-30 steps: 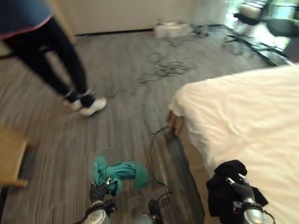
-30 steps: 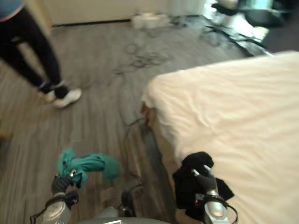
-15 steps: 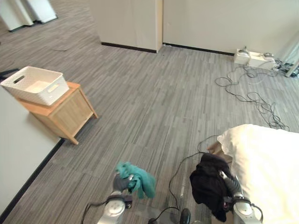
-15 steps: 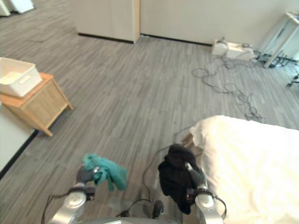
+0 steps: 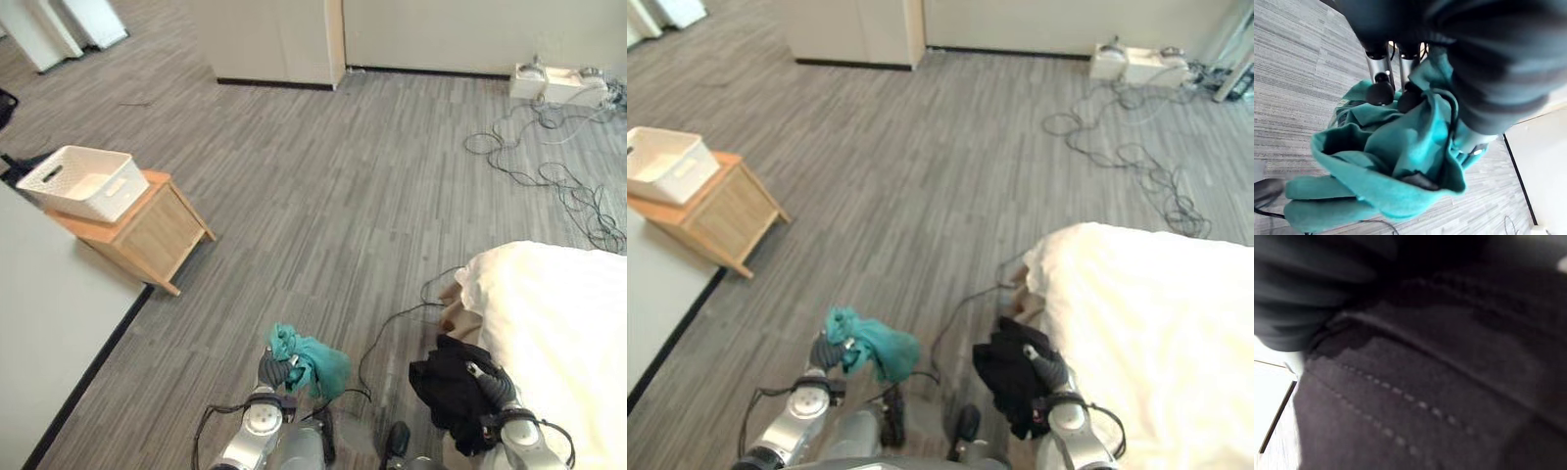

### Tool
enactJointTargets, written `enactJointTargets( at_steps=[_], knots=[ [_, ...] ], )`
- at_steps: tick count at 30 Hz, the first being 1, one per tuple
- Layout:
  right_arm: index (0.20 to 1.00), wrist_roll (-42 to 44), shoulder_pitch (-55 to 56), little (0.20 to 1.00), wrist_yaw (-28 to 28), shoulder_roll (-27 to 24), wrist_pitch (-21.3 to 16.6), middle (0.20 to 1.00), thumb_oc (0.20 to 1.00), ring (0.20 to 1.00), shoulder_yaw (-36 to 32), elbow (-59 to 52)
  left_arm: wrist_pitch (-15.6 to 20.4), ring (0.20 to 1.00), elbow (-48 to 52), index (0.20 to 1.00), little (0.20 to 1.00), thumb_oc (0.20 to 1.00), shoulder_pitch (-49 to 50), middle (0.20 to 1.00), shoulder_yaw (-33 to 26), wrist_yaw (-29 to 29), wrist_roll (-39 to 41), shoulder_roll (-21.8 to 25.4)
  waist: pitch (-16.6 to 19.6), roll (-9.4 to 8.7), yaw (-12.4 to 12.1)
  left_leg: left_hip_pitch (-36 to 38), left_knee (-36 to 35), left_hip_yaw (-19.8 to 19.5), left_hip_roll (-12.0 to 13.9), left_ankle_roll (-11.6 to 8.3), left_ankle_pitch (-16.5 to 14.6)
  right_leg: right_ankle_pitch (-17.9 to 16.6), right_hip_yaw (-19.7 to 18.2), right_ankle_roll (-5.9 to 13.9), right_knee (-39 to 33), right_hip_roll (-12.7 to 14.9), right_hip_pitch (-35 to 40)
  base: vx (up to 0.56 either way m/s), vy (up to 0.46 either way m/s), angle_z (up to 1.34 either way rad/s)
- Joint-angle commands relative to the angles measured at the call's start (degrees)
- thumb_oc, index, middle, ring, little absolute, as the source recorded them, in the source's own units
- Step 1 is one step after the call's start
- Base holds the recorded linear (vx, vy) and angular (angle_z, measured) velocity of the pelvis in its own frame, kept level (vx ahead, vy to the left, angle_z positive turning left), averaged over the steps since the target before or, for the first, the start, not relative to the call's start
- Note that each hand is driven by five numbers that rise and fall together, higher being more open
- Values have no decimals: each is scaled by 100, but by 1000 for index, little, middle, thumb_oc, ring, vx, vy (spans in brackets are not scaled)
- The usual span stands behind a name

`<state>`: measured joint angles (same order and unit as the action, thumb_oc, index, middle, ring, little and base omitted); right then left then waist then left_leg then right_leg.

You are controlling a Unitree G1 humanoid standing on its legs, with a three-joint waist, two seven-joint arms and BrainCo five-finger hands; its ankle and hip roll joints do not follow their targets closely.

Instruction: Tidy up the quilt and then pick up the clothes from the bed and put them into the laundry hamper.

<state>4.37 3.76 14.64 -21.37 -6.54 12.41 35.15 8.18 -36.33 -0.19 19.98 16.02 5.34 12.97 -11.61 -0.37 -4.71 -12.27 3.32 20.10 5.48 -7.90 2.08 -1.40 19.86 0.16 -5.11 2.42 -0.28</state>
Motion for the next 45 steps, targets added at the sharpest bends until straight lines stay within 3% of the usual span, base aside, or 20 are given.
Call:
enactJointTargets(
  at_steps=[1, 6, 7, 8, 9, 11, 16, 17, 19, 21, 24, 27, 30, 32, 34, 35, 37, 39, 41, 45],
  knots=[
    [200, -159, -235, 200, 20, -388, -280, 200, 200, 200, -226, -387, 154, 200, 334, 200, 200, 200, -233, 200, -55, 27, -230, 19, 83, 73, -262, -296, -781, 614, -8, 291, 177, 1268, 246, 775, 11, 44, 1497, 532, 62, 19],
    [200, 67, -342, 200, -133, -88, -294, 200, 200, 200, -81, -273, 141, 200, 182, 200, 200, 200, -64, 200, -218, -52, 226, 79, 180, -158, -632, -105, -750, 615, -246, 590, 506, 889, 65, 1055, 866, 151, 1953, 832, 109, -39],
    [200, 42, -275, 200, -202, -9, -259, 200, 200, 200, -62, -256, 102, 200, 113, 200, 200, 200, -92, 200, -207, -89, 375, 87, 120, -303, -585, 186, -666, 682, -479, 836, 367, -191, 51, 1484, 2199, 476, 1707, 472, 110, -59],
    [200, 41, -273, 200, -202, -6, -257, 200, 200, 200, -62, -259, 101, 200, 114, 200, 200, 200, -92, 200, -208, -90, 377, 90, 122, -309, -595, 184, -665, 695, -485, 844, 357, -178, 38, 1484, 2234, 493, 1685, 986, 272, -38],
    [200, -12, -210, 200, -238, 9, -207, 200, 200, 200, -97, -340, 61, 200, 117, 200, 200, 200, -131, 200, -190, -80, 377, 133, 83, -210, -400, 714, -718, 568, -600, 994, 85, -748, 37, 1484, 3489, 815, 1138, 518, 180, -4],
    [200, -15, -154, 200, -255, -33, -213, 200, 200, 200, -155, -578, 76, 200, 186, 200, 200, 200, -205, 200, -182, -26, 422, 137, -81, 83, 4, 1310, -832, 267, -514, 1055, -161, -263, -184, 1424, 4031, 560, -11, 857, 226, 53],
    [200, 61, 127, 200, -262, -52, -211, 200, 200, 200, -366, -783, 92, 200, 327, 200, 200, 200, -345, 200, -31, -144, 327, 119, -173, 229, 681, 2043, -832, -356, -538, 762, -617, 167, -224, 1101, 1620, 611, -714, 754, -106, 108],
    [200, 4, 230, 200, -194, -138, -164, 200, 200, 200, -480, -922, 100, 200, 359, 200, 200, 200, -436, 200, -88, -135, 258, 161, -195, 303, 795, 2394, -832, -474, -331, 548, -960, -251, -161, 1160, 121, 1112, -1039, 796, -295, 163],
    [200, -185, 436, 200, -245, -134, -72, 200, 200, 200, -571, -1214, 134, 200, 404, 200, 200, 200, -275, 200, -209, -113, 109, 207, -164, 357, 804, 3024, -832, -598, -156, 360, -1191, -549, -89, 1350, 95, 1726, -1394, 1268, -442, 145],
    [200, -253, 534, 200, -304, -146, -42, 200, 200, 200, -582, -1300, 210, 200, 392, 200, 200, 200, -215, 200, -267, -136, 154, 206, -125, 334, 788, 3336, -580, -673, -110, 241, -1245, -700, 23, 1380, 133, 1681, -1217, 891, -367, 60],
    [200, -204, 475, 200, -332, -323, -117, 200, 200, 200, -520, -1336, 167, 200, 413, 200, 200, 200, -180, 200, -376, -205, 529, 94, -197, 277, 616, 2105, 3181, -921, 642, 5, 327, -493, 139, 729, 359, 1156, -561, 688, -569, 49],
    [200, -72, 317, 200, -312, -427, -137, 200, 200, 200, -490, -1341, 144, 200, 596, 200, 200, 200, -130, 200, -383, -206, 623, 149, -376, 100, 349, 1225, 4557, -988, 769, 188, 181, -234, 333, 460, 71, 886, 61, 587, -466, 5],
    [200, -86, 123, 200, -413, -468, -82, 200, 200, 200, -350, -1275, 148, 200, 766, 200, 200, 200, 64, 200, -479, -242, 606, 224, -371, -63, -72, 274, 4002, -627, 369, 221, -333, 208, 250, 523, 11, 743, 595, 619, -109, -34],
    [200, -121, -1, 200, -478, -423, -103, 200, 200, 200, -169, -1220, 147, 200, 946, 200, 200, 200, 340, 200, -596, -272, 585, 250, -135, -50, -377, 51, 1703, 107, 93, 403, -506, 702, 230, 659, 11, 424, 1099, 907, 70, -29],
    [200, -131, -47, 200, -442, -393, -146, 200, 200, 200, -134, -1157, 118, 200, 930, 200, 200, 200, 381, 200, -595, -275, 574, 227, -98, -28, -454, 79, 766, 571, 64, 328, -109, 871, 321, 691, 11, 292, 1318, 763, 57, -10],
    [200, -62, -94, 200, -332, -270, -203, 200, 200, 200, -145, -1056, 53, 200, 860, 200, 200, 200, 342, 200, -582, -232, 570, 145, -1, 69, -483, 23, -372, 1509, 210, 376, 106, 1053, 688, 765, 11, 38, 1633, 674, 25, 23],
    [200, -56, -83, 200, -302, -226, -193, 200, 200, 200, -157, -1046, 24, 200, 866, 200, 200, 200, 328, 200, -567, -212, 607, 128, 23, 81, -493, 36, -597, 1555, 135, 435, 237, 1051, 742, 800, 11, -32, 1775, 729, 60, 62],
    [200, -125, 70, 200, -340, -4, -157, 200, 200, 200, -97, -1009, -15, 200, 799, 200, 200, 200, 472, 200, -577, -261, 773, 119, 151, -170, -616, 470, -496, 1277, -485, 986, 56, 426, 928, 1385, 1550, 314, 1835, 960, 176, 101],
    [200, -230, 81, 200, -337, 43, -118, 200, 200, 200, -98, -1101, -69, 200, 758, 200, 200, 200, 432, 200, -552, -236, 740, 179, 59, -222, -548, 766, -410, 1206, -612, 1208, -223, -439, 859, 1484, 2926, 680, 1377, 536, 74, 93],
    [200, -227, 69, 200, -341, 41, -130, 200, 200, 200, -172, -1227, -70, 200, 810, 200, 200, 200, 310, 200, -567, -167, 598, 345, 15, -36, -220, 1465, -709, 557, -723, 1294, -449, -387, 507, 1484, 3923, 1040, 441, 583, 9, 122]
  ],
)
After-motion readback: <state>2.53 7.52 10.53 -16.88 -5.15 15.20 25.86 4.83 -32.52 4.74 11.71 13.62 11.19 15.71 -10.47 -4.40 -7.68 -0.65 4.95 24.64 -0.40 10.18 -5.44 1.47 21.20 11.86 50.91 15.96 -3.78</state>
